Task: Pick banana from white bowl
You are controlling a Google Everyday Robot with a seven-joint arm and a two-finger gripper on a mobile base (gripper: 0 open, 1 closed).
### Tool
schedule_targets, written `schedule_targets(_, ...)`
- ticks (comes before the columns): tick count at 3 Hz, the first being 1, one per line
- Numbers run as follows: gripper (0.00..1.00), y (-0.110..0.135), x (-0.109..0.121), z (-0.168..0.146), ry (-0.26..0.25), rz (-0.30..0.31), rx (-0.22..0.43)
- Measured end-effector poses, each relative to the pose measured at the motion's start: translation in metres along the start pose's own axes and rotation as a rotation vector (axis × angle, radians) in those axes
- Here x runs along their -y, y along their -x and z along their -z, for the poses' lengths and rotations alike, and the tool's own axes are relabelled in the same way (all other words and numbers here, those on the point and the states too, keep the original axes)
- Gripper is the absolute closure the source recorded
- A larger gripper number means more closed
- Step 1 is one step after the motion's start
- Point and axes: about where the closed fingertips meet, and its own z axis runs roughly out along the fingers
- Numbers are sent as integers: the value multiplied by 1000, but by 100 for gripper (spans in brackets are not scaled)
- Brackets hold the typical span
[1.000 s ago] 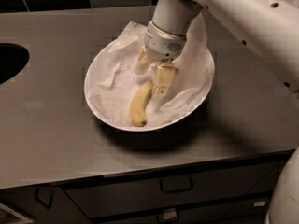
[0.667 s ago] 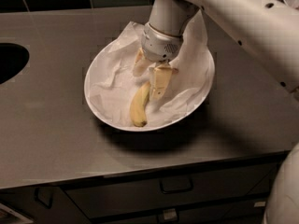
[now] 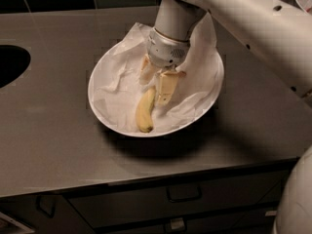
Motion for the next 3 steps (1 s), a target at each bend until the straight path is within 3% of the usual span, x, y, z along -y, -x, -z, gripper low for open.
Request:
schedule_targets(2,42,-2,-1,-7,17,-3,2)
schedule_targets(3,61,-5,-1,-12,31,-6,5)
